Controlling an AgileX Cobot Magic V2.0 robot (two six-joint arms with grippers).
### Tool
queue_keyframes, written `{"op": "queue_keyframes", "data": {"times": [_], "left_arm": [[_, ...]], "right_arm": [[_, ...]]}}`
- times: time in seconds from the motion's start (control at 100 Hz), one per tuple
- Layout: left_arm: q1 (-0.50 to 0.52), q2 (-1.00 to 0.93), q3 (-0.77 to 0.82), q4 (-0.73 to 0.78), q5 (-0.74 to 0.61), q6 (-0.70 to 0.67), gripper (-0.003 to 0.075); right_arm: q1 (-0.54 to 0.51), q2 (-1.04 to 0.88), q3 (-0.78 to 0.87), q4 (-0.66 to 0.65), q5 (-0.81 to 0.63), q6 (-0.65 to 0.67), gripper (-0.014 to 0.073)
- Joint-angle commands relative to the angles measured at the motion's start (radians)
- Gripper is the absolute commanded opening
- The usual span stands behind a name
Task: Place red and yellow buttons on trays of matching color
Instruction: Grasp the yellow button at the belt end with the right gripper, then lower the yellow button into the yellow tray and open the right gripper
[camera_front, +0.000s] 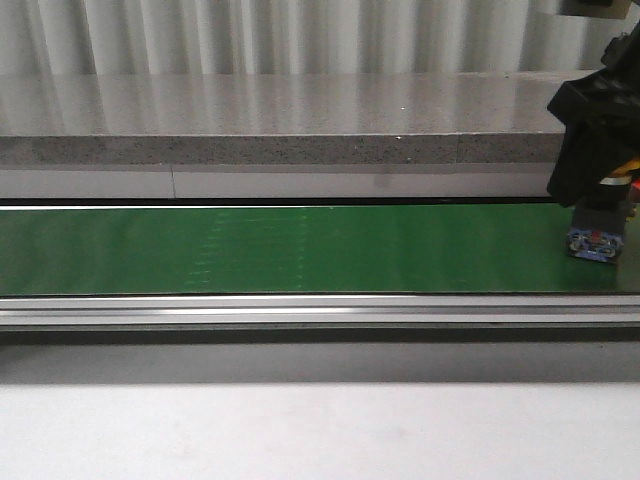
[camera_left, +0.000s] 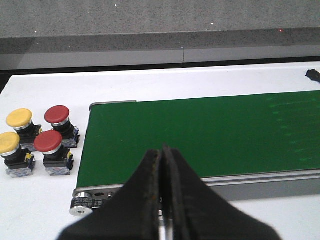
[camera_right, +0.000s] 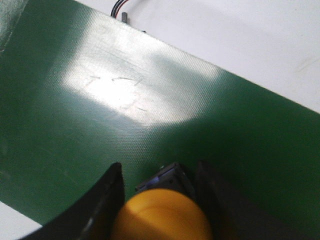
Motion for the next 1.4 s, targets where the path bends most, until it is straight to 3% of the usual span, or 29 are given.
{"op": "queue_keyframes", "data": {"times": [0.0,0.25,0.47,0.72,1.06,1.39], "left_arm": [[-0.007,0.007,-0.026,-0.010,-0.080,-0.002,-0.0020],[-0.007,0.007,-0.026,-0.010,-0.080,-0.002,-0.0020],[-0.007,0.007,-0.026,-0.010,-0.080,-0.002,-0.0020],[-0.007,0.007,-0.026,-0.010,-0.080,-0.002,-0.0020],[-0.007,0.007,-0.026,-0.010,-0.080,-0.002,-0.0020],[-0.007,0.007,-0.026,-0.012,-0.080,-0.002,-0.0020]], "right_arm": [[-0.014,-0.035,-0.020,0.020,0.006,0.035,0.0109],[-0.139,-0.116,-0.023,0.018,0.099,0.123,0.0109],[-0.340,-0.260,-0.014,-0.008,0.172,0.205,0.0109],[-0.570,-0.361,0.077,-0.124,0.122,0.399,0.0109],[-0.666,-0.368,0.292,-0.142,-0.107,0.458,0.0109],[-0.710,-0.335,0.324,-0.142,-0.198,0.474,0.0109]]}}
